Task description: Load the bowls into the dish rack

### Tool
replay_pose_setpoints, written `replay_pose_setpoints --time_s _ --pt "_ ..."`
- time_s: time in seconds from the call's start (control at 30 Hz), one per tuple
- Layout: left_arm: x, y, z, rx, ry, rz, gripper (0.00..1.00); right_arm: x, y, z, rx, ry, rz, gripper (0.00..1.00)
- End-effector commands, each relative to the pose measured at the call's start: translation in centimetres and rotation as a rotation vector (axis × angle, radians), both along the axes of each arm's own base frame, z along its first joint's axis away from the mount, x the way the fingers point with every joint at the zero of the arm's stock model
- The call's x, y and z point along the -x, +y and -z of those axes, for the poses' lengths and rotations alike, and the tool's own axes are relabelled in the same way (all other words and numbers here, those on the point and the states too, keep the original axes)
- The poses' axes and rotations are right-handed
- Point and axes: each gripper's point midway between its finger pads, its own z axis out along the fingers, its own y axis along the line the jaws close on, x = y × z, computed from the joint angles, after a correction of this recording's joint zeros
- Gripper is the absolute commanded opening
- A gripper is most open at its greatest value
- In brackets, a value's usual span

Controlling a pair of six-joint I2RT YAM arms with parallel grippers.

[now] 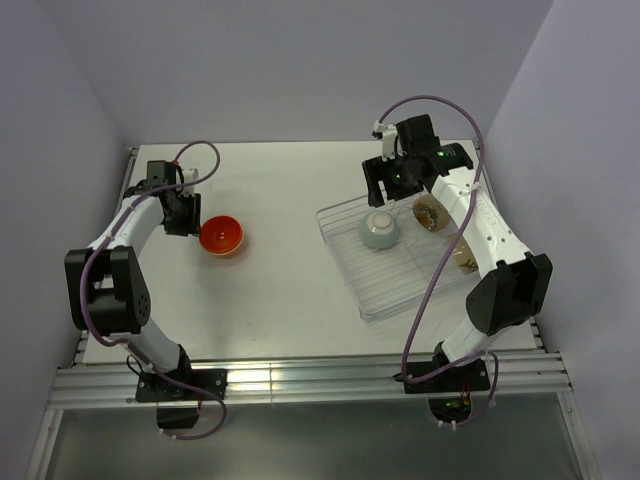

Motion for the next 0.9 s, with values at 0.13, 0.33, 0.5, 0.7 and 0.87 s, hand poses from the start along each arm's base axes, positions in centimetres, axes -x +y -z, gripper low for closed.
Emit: replay_pose_setpoints --time_s 0.13,0.33,0.5,0.7,0.87 --pt "-2.1 -0.5 -2.0 0.024 -0.074 0.018 0.43 0.2 -0.3 -0.4 -0.011 -0.007 0.007 0.79" --pt "-2.0 -0.8 -1.5 0.019 -0.057 0.027 0.40 0.3 -0.1 0.1 -0.012 0.007 0.006 0.79" --pt "-2.2 -1.2 -1.2 0.011 -0.054 0.035 0.37 0.3 -0.2 0.3 -0.012 0.012 0.008 0.79" --pt "-2.2 -1.3 -0.6 0.002 -0.046 0.036 0.35 0.3 -0.2 0.6 -0.012 0.022 0.009 0.78" --pt "-2.1 -1.2 -0.1 -0.006 -0.030 0.035 0.34 0.3 -0.2 0.7 -0.010 0.023 0.012 0.78"
